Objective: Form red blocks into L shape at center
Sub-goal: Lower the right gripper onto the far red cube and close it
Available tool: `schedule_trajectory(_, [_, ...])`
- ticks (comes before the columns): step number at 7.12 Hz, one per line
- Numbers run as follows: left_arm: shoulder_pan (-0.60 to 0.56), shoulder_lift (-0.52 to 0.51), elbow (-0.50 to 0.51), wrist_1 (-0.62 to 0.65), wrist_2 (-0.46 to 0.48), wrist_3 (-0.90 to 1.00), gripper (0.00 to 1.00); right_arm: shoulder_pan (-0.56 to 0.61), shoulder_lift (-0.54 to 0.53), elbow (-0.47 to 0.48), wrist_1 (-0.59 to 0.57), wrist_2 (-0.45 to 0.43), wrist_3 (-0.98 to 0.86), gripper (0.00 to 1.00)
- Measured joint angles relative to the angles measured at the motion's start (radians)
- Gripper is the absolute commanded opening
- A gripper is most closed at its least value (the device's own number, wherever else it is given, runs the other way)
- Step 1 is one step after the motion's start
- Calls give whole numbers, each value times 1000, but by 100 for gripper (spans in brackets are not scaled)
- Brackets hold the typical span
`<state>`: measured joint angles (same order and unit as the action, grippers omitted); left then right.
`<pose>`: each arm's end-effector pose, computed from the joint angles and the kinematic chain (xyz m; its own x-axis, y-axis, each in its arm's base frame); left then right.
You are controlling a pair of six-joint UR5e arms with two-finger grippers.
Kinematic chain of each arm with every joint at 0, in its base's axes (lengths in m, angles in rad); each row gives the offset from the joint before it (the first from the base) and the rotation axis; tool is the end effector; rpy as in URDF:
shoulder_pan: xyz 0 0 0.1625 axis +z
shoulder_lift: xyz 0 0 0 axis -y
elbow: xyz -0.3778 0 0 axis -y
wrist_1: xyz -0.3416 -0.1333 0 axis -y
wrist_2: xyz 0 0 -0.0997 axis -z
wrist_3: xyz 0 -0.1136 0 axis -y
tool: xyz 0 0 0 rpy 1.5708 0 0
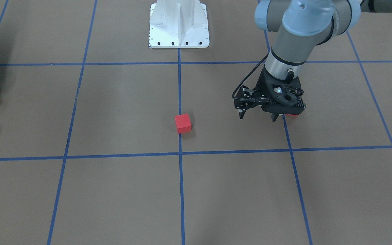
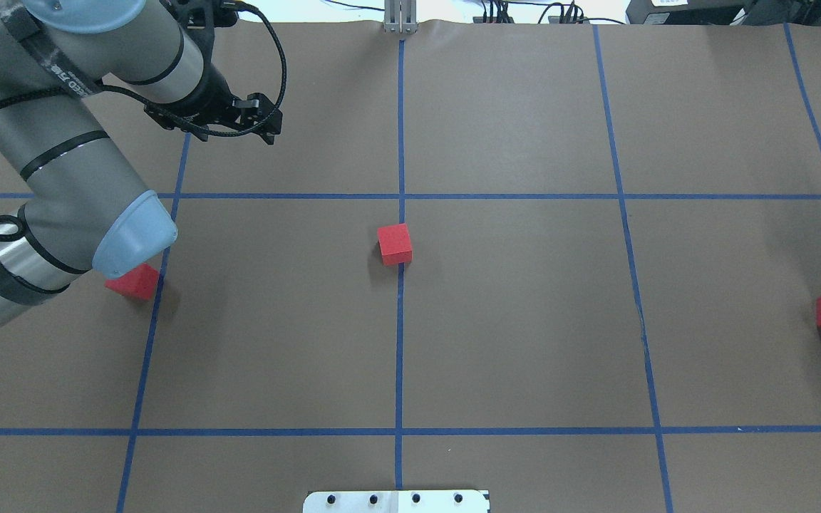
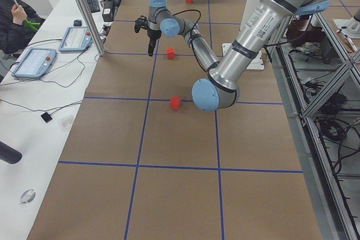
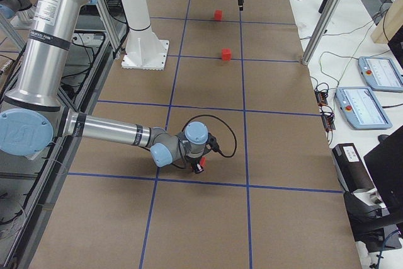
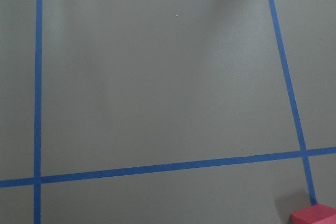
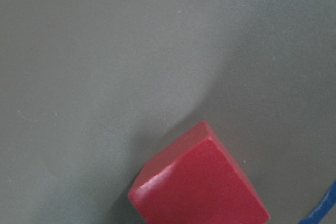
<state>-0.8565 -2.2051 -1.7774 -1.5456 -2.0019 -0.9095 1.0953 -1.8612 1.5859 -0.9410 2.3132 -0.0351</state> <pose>0.3250 -0.5059 0.2104 0.6535 0.0980 -0.7506 0.1087 0.9692 0.2212 -0.1068 -0.3309 0.6612 0.5323 -0.5749 0.6215 0.4483 0.8141 0.3692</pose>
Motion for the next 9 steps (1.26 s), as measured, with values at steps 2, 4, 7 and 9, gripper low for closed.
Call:
schedule_trajectory(2, [1,8,-2,-2,0,0,100,9,-1,0,1,-5,-16,97])
schedule_trajectory(4, [2,11,-2,-2,0,0,100,25,20,-1,2,-9,-77,98])
schedule_trajectory(7, [3,13,1,-3,1,0,100,33,70,-1,4,-16,-133,98])
schedule_trajectory(9, [3,13,2,-3,1,0,100,34,64,-4,4,-15,-164,98])
